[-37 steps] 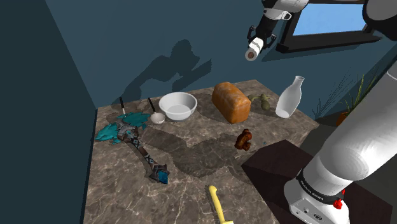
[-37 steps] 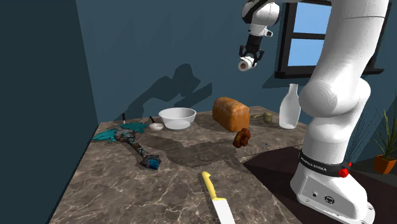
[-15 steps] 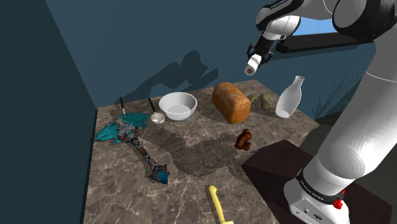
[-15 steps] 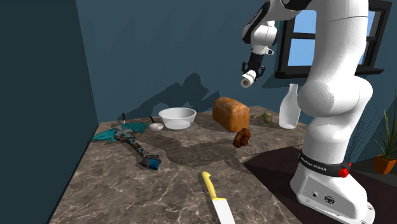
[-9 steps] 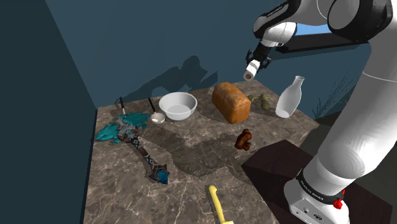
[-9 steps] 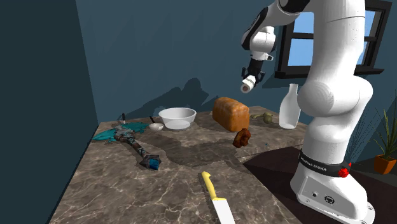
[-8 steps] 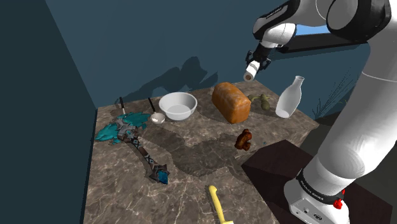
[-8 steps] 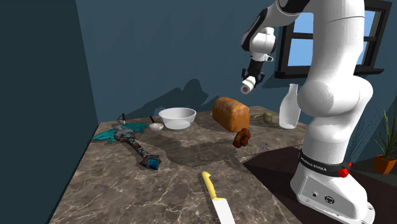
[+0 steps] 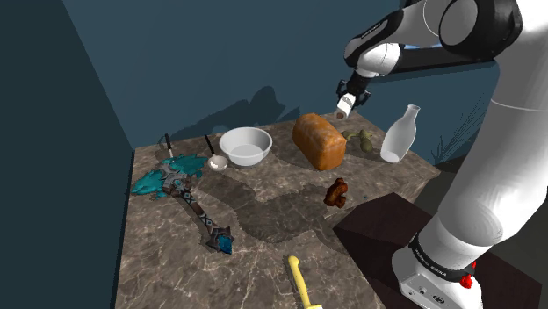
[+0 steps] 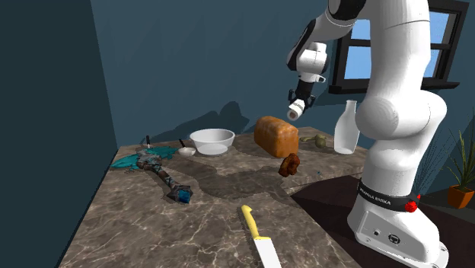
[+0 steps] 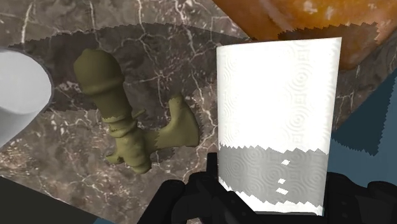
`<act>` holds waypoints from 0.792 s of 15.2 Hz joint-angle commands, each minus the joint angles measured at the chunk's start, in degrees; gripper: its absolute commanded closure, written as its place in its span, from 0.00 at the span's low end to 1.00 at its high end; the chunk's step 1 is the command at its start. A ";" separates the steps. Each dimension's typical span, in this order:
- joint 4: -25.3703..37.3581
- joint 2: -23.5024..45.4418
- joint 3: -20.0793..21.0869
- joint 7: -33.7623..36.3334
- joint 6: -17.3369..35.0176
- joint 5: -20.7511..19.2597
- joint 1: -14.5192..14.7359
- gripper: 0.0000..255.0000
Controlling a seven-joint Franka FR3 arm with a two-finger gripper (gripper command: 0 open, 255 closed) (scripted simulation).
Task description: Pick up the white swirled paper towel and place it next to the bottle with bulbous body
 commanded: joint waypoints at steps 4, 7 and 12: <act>-1.12 2.13 0.80 -1.86 2.91 2.21 -0.56 1.00; -1.67 3.55 1.41 -3.06 4.65 3.66 -0.99 1.00; -2.30 6.06 2.63 -5.16 7.43 6.21 -1.83 1.00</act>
